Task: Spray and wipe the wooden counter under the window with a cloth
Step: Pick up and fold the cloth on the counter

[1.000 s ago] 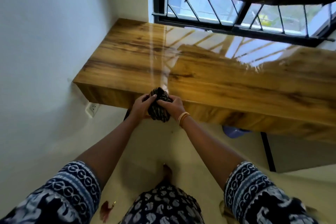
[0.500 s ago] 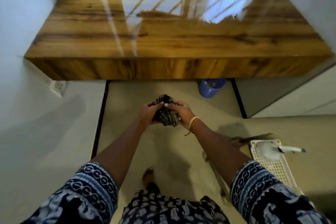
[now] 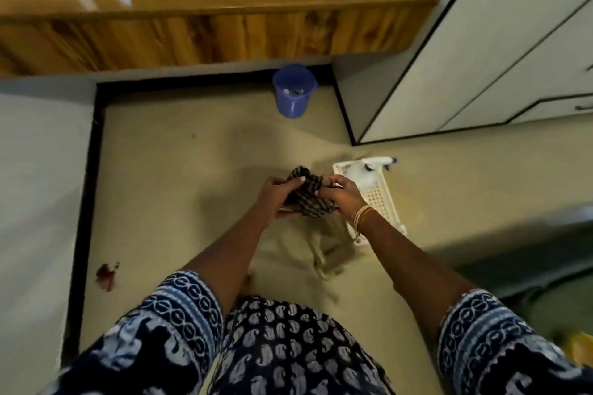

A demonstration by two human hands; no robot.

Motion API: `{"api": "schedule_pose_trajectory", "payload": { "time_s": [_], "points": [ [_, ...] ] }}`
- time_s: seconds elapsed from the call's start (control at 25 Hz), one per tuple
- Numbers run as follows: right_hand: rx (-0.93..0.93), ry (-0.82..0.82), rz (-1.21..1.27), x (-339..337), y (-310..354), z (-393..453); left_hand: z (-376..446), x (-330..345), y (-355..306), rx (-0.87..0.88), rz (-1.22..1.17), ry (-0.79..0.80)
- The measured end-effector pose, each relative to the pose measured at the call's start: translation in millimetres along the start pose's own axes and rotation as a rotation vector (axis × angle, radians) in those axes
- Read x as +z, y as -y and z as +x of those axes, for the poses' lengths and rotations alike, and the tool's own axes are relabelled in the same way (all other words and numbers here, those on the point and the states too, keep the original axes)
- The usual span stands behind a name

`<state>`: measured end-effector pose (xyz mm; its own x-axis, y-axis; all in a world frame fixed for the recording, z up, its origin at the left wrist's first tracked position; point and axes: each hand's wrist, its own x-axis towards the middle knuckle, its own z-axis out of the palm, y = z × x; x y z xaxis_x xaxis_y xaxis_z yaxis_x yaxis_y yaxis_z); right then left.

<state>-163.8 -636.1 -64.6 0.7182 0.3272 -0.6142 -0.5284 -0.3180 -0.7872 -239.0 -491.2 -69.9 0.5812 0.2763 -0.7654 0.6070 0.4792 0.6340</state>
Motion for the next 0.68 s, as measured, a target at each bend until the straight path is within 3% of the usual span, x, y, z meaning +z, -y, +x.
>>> {"api": "schedule_pose_trajectory", "payload": {
  "time_s": [0.24, 0.36, 0.52, 0.68],
  "points": [
    [0.078, -0.277, 0.108, -108.7, -51.5, 7.7, 23.8, 115.1, 37.3, -0.087, 0.169, 0.106],
    [0.114, -0.392, 0.1, -142.6, -78.9, 28.9, 63.5, 149.9, 63.9, -0.123, 0.268, 0.084],
    [0.122, -0.394, -0.154, -175.3, -124.2, 75.8, 127.8, 180.5, 106.6, -0.111, 0.463, 0.06],
    [0.089, -0.373, -0.276, -191.6, -157.7, 114.9, 177.3, 193.8, 141.2, -0.121, 0.494, 0.09]
  ]
}}
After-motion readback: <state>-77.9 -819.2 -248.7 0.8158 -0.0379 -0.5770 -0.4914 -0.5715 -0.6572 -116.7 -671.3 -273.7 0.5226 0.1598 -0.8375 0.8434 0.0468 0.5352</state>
